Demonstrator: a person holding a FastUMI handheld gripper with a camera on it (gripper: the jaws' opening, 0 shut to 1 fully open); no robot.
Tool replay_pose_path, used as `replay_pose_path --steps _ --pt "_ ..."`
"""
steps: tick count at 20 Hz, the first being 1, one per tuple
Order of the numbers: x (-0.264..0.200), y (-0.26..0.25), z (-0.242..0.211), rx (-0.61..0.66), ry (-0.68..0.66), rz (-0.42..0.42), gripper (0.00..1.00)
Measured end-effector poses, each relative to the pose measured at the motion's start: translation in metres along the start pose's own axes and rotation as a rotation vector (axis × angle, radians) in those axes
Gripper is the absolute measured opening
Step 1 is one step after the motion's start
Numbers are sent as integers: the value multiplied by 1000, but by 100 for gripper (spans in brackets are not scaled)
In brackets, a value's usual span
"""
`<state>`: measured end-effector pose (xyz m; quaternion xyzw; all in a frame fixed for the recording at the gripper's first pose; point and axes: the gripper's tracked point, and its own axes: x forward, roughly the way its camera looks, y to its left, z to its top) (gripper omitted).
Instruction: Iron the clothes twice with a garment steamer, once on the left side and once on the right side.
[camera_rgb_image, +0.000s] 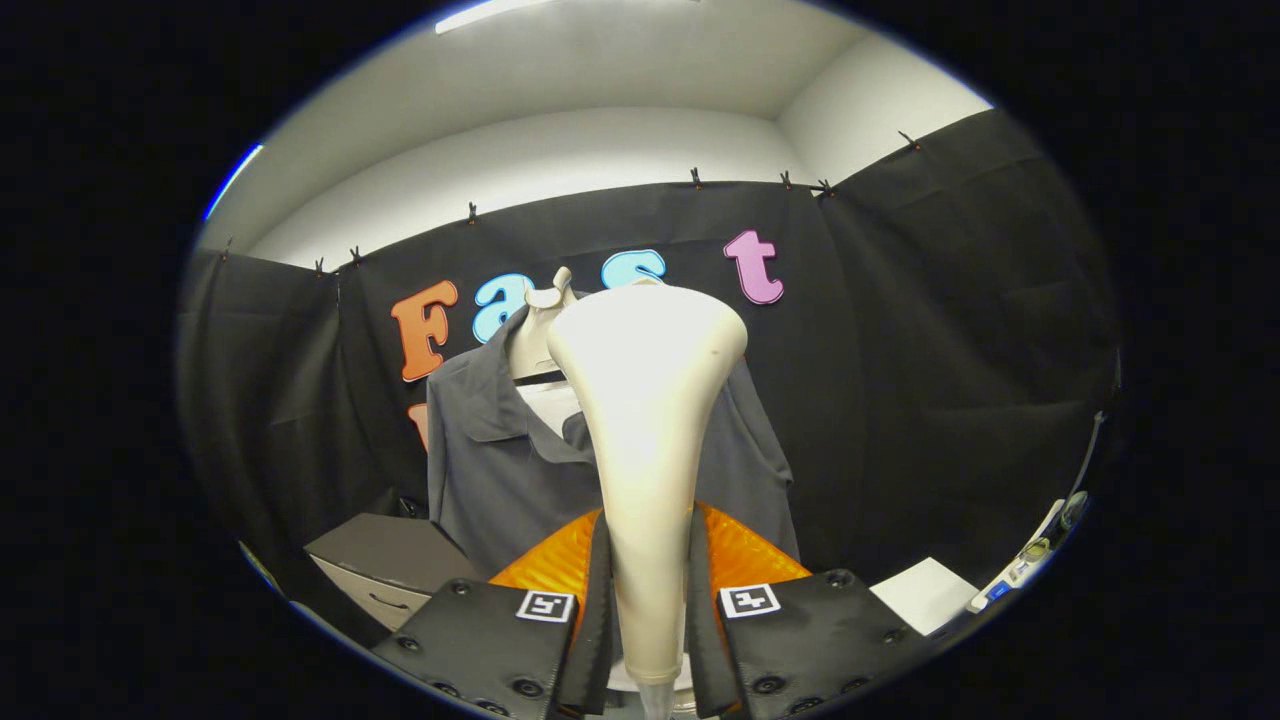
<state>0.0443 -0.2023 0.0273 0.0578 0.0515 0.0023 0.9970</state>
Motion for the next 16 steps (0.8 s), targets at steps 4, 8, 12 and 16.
replay_pose_path --steps 4,8,12,16 --pt "3 -1 -4 2 10 6 39" --pt "5 1 -2 2 4 22 39" --pt "9 -2 -6 17 12 17 39" --pt "12 0 -7 23 15 17 39"
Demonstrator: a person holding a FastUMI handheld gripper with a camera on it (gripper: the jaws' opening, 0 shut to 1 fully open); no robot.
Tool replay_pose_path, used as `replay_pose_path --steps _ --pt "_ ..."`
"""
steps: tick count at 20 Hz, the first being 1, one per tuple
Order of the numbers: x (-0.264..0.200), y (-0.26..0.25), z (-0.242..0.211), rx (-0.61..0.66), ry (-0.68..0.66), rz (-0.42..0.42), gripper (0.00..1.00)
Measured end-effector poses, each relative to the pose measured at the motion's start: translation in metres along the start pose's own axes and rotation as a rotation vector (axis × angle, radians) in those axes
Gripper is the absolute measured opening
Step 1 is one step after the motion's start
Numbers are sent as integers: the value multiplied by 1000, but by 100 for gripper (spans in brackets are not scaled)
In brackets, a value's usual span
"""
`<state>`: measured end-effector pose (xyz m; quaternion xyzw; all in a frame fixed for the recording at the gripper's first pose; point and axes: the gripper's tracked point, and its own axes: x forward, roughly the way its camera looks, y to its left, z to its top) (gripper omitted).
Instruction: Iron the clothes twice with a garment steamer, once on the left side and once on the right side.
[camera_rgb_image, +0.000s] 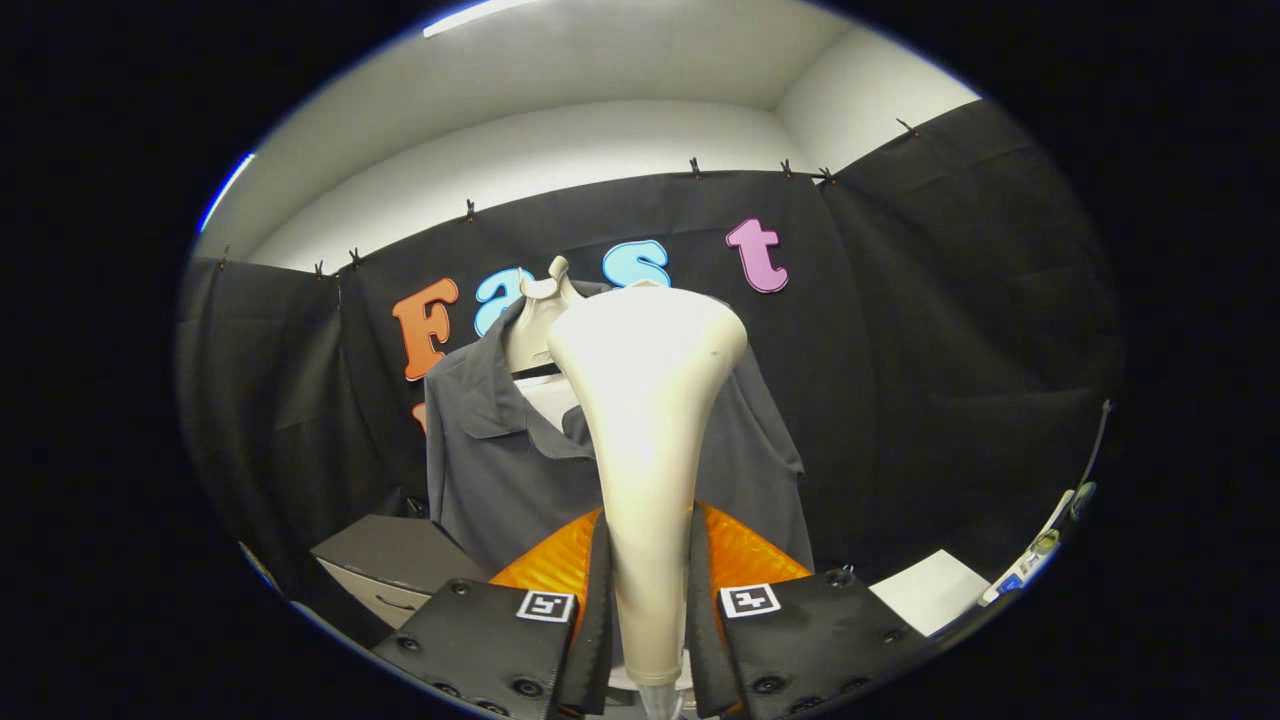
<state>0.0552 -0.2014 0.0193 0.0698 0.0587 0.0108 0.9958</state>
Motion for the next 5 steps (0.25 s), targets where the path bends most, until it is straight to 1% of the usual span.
replay_pose_path --steps 5 --pt "1 6 -4 1 8 8 39"
